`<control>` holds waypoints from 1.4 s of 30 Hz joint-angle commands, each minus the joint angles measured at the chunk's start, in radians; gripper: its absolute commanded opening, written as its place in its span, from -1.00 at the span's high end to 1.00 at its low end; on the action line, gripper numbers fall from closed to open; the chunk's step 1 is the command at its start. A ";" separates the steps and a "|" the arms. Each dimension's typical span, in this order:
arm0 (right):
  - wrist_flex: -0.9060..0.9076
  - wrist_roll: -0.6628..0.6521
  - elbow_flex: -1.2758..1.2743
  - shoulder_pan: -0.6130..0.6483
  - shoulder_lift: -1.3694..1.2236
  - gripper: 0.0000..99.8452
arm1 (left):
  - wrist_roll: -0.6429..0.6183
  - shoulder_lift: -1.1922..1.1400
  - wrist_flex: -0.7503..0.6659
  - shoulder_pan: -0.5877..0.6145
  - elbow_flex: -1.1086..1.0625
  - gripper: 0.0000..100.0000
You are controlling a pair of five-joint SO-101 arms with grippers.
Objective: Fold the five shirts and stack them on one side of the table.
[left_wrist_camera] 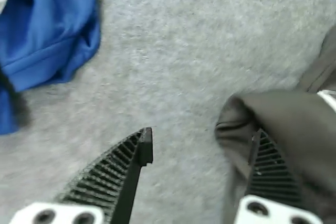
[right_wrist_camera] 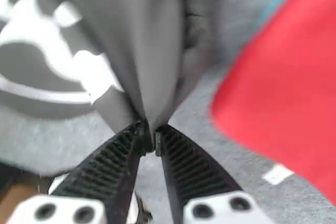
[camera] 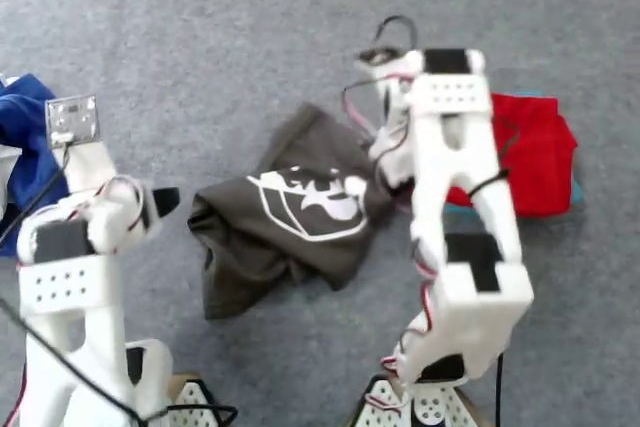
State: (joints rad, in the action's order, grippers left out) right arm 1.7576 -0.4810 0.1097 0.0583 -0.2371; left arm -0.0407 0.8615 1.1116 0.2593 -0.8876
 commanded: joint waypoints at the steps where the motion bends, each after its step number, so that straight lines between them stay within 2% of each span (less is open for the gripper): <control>1: 0.008 -0.057 -0.166 0.051 0.173 0.97 | -0.124 -0.152 -0.077 -0.036 0.070 0.38; 5: 0.003 -0.072 -0.245 0.006 0.280 0.97 | -0.178 -0.442 -0.086 -0.108 0.229 0.38; 8: 0.002 -0.072 -0.245 -0.014 0.312 0.96 | -0.210 -0.672 -0.086 -0.211 0.354 0.39; 10: 0.002 -0.072 -0.243 -0.014 0.315 0.85 | -0.259 -0.812 -0.086 -0.274 0.430 0.39; 13: 0.003 -0.072 -0.219 -0.017 0.320 0.54 | -0.293 -0.991 -0.081 -0.354 0.518 0.39; 15: 0.003 -0.074 -0.182 -0.028 0.314 0.39 | -0.290 -1.082 -0.051 -0.392 0.562 0.49; 17: 0.002 -0.074 -0.128 -0.041 0.312 0.35 | -0.273 -1.120 -0.014 -0.406 0.604 0.65; 21: 0.002 -0.066 0.013 -0.044 0.311 0.39 | -0.213 -1.125 0.034 -0.390 0.648 0.96; 24: -0.029 -0.061 0.122 -0.020 0.275 0.44 | -0.212 -1.096 0.092 -0.390 0.670 0.94; 26: -0.063 -0.008 0.203 -0.002 0.205 0.48 | -0.189 -1.056 0.114 -0.390 0.670 0.94; 30: -0.061 0.107 0.420 0.049 -0.018 0.53 | 0.006 -0.922 0.144 -0.360 0.676 0.94; 35: -0.006 0.157 0.774 0.126 -0.315 0.53 | 0.255 -0.695 0.173 -0.222 0.725 0.94; 39: -0.011 0.175 1.043 0.172 -0.553 0.53 | 0.342 -0.617 0.299 -0.185 0.805 0.94; 42: -0.018 0.181 1.219 0.193 -0.725 0.53 | 0.348 -0.617 0.419 -0.240 0.802 0.94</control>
State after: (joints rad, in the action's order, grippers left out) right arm 1.7438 -0.3138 1.1331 0.2256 -0.8416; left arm 0.2877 0.2018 1.4369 0.0552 -0.1281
